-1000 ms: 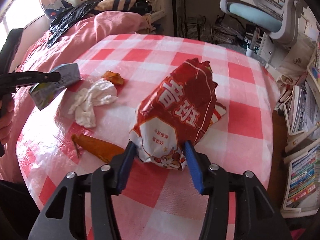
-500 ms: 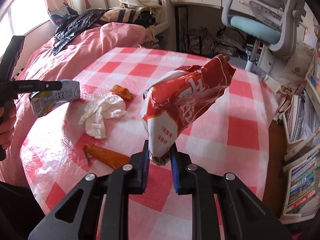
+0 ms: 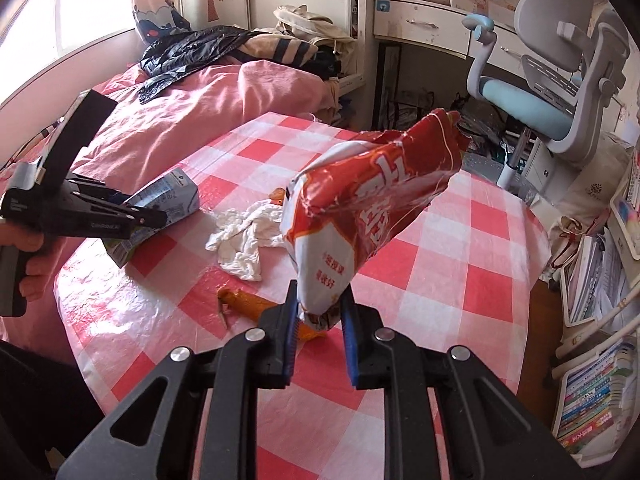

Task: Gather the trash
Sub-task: 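Lift the carton with the left tool while the right tool carries the bag toward the bin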

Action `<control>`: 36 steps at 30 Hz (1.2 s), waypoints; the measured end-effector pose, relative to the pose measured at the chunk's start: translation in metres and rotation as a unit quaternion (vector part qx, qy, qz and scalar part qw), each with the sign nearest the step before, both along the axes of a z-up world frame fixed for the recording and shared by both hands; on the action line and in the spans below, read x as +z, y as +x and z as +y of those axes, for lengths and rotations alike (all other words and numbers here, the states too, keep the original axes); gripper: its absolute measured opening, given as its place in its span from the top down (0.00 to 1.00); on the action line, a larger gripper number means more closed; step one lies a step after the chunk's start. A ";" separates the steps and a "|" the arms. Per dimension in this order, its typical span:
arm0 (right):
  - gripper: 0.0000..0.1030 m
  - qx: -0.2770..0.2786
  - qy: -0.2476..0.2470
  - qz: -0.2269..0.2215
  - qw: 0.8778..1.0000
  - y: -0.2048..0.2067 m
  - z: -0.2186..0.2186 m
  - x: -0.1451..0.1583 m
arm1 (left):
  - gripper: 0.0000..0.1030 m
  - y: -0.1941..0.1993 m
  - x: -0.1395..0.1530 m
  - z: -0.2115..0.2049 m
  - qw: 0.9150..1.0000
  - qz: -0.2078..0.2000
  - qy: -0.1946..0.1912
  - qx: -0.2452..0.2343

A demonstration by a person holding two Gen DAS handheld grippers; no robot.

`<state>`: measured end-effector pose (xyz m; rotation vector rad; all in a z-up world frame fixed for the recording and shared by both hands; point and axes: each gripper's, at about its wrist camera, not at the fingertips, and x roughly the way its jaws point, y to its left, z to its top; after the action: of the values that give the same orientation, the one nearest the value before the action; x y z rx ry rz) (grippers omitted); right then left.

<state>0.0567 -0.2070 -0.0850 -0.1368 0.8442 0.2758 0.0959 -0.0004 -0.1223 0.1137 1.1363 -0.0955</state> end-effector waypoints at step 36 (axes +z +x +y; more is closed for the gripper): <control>0.81 0.065 -0.046 -0.046 0.996 -0.022 0.052 0.008 | 0.70 -0.034 0.094 -0.005 0.980 -0.161 -0.116 0.004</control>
<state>0.0347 -0.1552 -0.0766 -0.2888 0.7574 0.3513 0.0615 -0.0055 -0.0280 -0.0813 0.7954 -0.1936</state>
